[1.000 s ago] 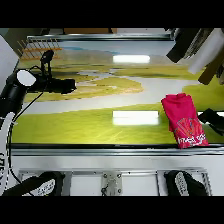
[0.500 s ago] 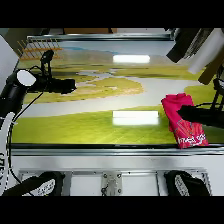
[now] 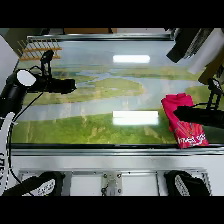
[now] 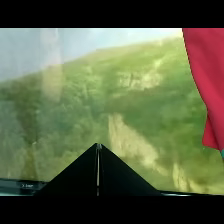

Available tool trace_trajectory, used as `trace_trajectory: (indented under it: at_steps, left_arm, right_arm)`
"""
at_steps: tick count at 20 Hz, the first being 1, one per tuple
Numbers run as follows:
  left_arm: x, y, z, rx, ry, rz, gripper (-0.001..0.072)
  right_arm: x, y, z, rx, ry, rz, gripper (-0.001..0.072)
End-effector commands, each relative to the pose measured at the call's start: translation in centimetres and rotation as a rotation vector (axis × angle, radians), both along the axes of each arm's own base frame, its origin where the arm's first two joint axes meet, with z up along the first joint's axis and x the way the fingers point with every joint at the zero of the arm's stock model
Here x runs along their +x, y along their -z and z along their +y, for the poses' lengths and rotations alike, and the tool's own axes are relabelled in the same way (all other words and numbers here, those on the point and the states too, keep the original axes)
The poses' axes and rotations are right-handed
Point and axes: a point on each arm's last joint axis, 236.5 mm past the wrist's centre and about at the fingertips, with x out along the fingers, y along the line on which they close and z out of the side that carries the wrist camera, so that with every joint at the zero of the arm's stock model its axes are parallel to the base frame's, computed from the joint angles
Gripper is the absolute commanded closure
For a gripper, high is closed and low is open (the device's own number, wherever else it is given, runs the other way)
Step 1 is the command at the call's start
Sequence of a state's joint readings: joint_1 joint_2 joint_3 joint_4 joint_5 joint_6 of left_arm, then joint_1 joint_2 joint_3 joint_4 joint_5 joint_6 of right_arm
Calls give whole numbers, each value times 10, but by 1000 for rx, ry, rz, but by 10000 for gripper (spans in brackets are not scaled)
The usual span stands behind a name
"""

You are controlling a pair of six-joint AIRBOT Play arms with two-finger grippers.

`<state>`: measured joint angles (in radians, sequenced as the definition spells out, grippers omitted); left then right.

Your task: Fold the clothes and pants, and hang the long-sleeved shirts on hangers.

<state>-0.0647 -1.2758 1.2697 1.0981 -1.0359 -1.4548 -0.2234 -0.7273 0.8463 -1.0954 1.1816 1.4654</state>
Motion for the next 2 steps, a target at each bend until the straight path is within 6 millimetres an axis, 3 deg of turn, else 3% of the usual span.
trace_trajectory:
  at_steps: [1, 2]
  left_arm:
    - [0, 0, 0, 0, 0, 0, 700]
    - [0, 0, 0, 0, 0, 0, 700]
  right_arm:
    - [0, 0, 1, 1, -2, 1, 691]
    - [0, 0, 1, 1, -2, 1, 691]
